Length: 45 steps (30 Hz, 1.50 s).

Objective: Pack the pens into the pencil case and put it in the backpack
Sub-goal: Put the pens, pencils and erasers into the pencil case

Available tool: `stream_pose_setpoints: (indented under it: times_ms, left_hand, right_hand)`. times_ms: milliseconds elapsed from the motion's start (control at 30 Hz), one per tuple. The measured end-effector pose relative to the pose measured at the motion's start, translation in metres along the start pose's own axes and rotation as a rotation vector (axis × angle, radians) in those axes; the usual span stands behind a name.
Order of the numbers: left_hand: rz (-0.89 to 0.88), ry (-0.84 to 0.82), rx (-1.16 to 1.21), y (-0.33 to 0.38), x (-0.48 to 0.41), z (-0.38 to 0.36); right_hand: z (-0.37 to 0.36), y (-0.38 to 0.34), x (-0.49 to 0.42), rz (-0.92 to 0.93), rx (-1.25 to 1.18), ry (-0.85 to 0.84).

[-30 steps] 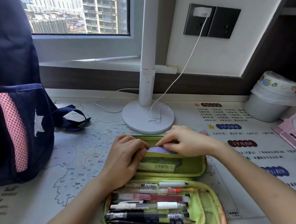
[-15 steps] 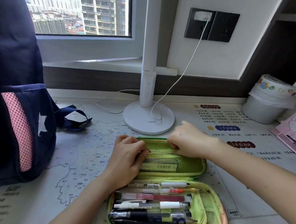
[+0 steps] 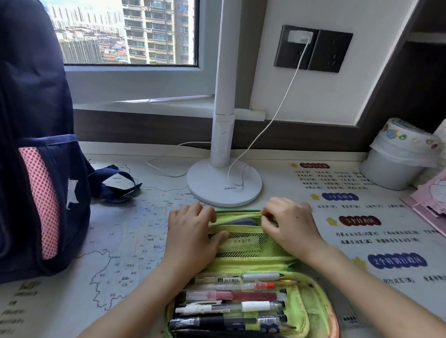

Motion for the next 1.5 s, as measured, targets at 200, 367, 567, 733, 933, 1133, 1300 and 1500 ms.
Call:
stream_pose_setpoints:
  times_ms: [200,367,567,733,933,1133,1300,1500]
  left_hand:
    - [-0.053,-0.08,-0.177,0.011,-0.008,0.006]
    - [-0.073,-0.187,-0.049,0.026,-0.021,0.006]
    - [-0.279,-0.254,0.049,0.077,-0.031,-0.011]
    - [-0.291,-0.388,-0.113,0.118,-0.038,-0.035]
    - [-0.399,-0.585,-0.399,0.127,-0.038,-0.068]
    - [-0.531,-0.676,-0.512,0.132,-0.036,-0.075]
    - [-0.633,-0.647,-0.535,0.13,-0.032,-0.073]
    - [-0.723,-0.522,-0.393,0.125,-0.029,-0.073]
  right_hand:
    - [-0.002,0.003,0.01,-0.067,-0.105,0.047]
    - [0.006,0.029,0.021,-0.208,-0.202,0.043]
    - [0.011,0.061,0.037,-0.516,-0.4,0.169]
    - [-0.01,0.066,0.05,-0.664,-0.546,0.121]
    - [-0.019,0.067,0.053,-0.661,-0.581,0.024]
    - [-0.023,0.07,0.054,-0.689,-0.625,0.045]
    - [-0.025,0.07,0.054,-0.699,-0.622,0.054]
    - [-0.025,0.072,0.053,-0.712,-0.674,0.076]
Point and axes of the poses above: each hand's wrist, its own x-axis away from the middle knuckle, its own z-axis out of the back of the hand, y = z × x, the point moved 4 cm from there along -x, towards the middle knuckle, and after that the axes turned 10 degrees about y, right-handed, at the moved point
